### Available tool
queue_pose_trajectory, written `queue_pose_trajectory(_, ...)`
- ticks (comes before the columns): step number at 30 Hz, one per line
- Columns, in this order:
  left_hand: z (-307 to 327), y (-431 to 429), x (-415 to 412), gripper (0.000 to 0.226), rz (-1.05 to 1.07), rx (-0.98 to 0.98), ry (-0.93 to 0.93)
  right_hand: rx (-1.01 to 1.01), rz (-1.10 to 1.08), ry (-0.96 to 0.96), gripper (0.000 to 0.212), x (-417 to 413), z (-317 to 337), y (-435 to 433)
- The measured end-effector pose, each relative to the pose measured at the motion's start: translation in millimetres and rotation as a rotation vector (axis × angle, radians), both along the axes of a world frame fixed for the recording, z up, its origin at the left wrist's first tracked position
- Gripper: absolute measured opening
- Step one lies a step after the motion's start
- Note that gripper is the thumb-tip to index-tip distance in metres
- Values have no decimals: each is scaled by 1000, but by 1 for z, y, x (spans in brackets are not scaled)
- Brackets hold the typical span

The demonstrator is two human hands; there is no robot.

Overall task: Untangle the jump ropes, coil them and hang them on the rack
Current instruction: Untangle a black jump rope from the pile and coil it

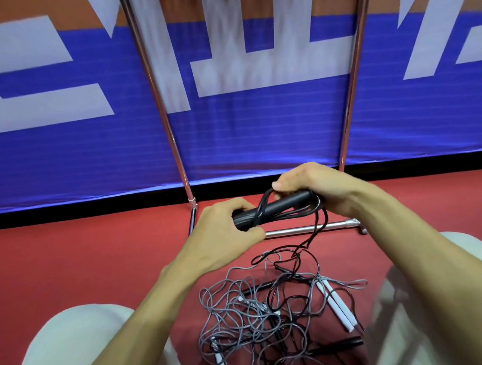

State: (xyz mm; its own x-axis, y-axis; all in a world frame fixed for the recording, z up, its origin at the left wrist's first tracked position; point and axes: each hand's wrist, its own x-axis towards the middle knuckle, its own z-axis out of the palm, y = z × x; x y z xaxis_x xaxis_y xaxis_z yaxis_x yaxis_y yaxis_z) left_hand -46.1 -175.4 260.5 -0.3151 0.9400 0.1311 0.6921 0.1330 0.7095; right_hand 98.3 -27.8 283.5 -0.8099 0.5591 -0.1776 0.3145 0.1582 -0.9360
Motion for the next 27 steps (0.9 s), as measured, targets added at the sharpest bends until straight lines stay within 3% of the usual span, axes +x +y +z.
queue_pose_trajectory(2,5,-1,-2,14,-46,-8,-177,-244,-88,96,39,0,0,4)
queue_pose_trajectory(4,8,-2,-1,28,-79,19,-419,-374,-191,204,35,-5,-3,5)
queue_pose_trajectory(7,11,2,1,43,-10,141,-744,-349,-222,242,27,-13,-10,0)
queue_pose_trajectory(9,15,4,0,43,68,248,-858,-288,-183,241,36,-19,-12,-5)
queue_pose_trajectory(12,19,5,-5,44,104,313,-847,-144,-127,220,46,-23,-13,-14)
queue_pose_trajectory(15,18,6,-6,42,112,272,-860,51,-7,121,30,-24,-18,-20)
queue_pose_trajectory(17,16,7,-6,36,140,227,-868,239,125,-105,21,-22,-24,-19)
queue_pose_trajectory(19,14,9,-5,20,175,194,-882,426,274,-415,21,-21,-30,-17)
queue_pose_trajectory(21,10,11,-9,10,203,181,-835,553,367,-608,21,-19,-35,-16)
queue_pose_trajectory(24,-2,15,-22,4,236,149,-613,614,371,-566,14,-18,-32,-17)
queue_pose_trajectory(27,-10,15,-32,27,237,94,-398,699,372,-465,7,-14,-26,-19)
